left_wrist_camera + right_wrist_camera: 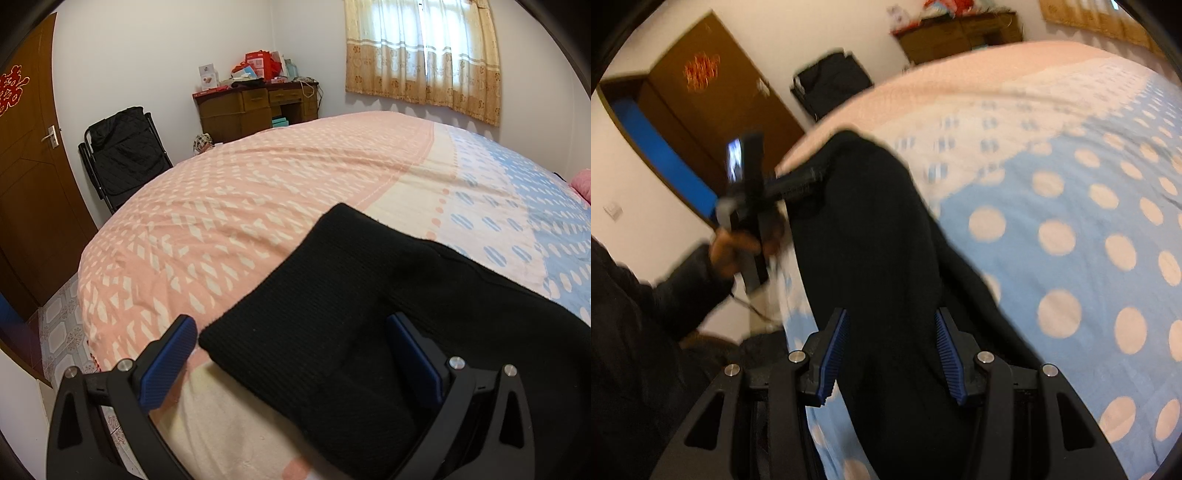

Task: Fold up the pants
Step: 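Grasp the folded black pants end with the right gripper and lift it, then carry the lifted pants end with the right gripper across the pants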

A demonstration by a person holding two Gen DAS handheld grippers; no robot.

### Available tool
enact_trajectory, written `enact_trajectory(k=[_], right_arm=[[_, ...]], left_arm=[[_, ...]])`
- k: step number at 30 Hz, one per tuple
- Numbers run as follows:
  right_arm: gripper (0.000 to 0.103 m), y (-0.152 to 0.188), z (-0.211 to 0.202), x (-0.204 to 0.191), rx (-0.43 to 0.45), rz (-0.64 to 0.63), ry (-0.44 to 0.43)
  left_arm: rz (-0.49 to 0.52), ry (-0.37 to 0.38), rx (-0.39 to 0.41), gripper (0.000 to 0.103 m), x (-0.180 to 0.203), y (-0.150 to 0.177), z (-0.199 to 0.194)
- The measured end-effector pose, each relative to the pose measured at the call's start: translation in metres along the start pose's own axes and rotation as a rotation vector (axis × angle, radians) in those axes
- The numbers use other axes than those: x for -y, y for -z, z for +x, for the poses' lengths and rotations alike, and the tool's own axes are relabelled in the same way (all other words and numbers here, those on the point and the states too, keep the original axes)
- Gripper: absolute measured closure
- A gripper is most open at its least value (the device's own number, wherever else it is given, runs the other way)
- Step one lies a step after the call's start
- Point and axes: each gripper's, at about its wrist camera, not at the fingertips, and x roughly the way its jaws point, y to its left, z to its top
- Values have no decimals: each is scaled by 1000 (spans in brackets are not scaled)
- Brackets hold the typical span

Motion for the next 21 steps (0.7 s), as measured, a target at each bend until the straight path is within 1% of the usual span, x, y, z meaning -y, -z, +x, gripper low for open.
enact_trajectory(k=[1, 3, 5, 7, 8, 9, 10, 11, 12, 13, 14, 16, 18, 19, 21], right_arm=[[53, 3, 7, 3, -25, 16, 4], [53, 6, 16, 11, -35, 52, -15], [53, 1, 15, 18, 8, 92, -28], [53, -9, 11, 29, 79, 153, 2], [53, -12, 12, 33, 90, 178, -20], [53, -15, 18, 35, 75, 199, -66], [53, -16, 26, 32, 36, 202, -119], [53, -19, 34, 23, -2, 168, -154], [52, -20, 39, 14, -20, 132, -159], [50, -24, 45, 4, -29, 91, -146], [49, -28, 49, 1, -23, 79, -139], [49, -39, 54, 4, 17, 104, -140], [49, -51, 62, 15, 63, 167, -167], [48, -57, 67, 20, 84, 200, -199], [46, -66, 79, 19, 93, 215, -230]], left_arm=[[-1, 1, -1, 0, 0, 0, 0], [-2, 0, -1, 0, 0, 0, 0], [-1, -1, 0, 0, 0, 0, 0], [-1, 1, -1, 0, 0, 0, 0], [-1, 2, -3, 0, 0, 0, 0], [-1, 1, -3, 0, 0, 0, 0], [-1, 1, -3, 0, 0, 0, 0], [-1, 0, -3, 0, 1, 0, 0], [-2, 1, -2, 0, 1, 0, 0], [-1, 2, -3, 0, 0, 0, 0], [-1, 2, -2, 0, 1, 0, 0], [-2, 0, -2, 0, 1, 0, 0], [-2, -3, 0, 0, 2, 0, 0], [-2, -3, 0, 0, 2, 0, 0], [-2, 0, -1, 0, 2, -1, 0]])
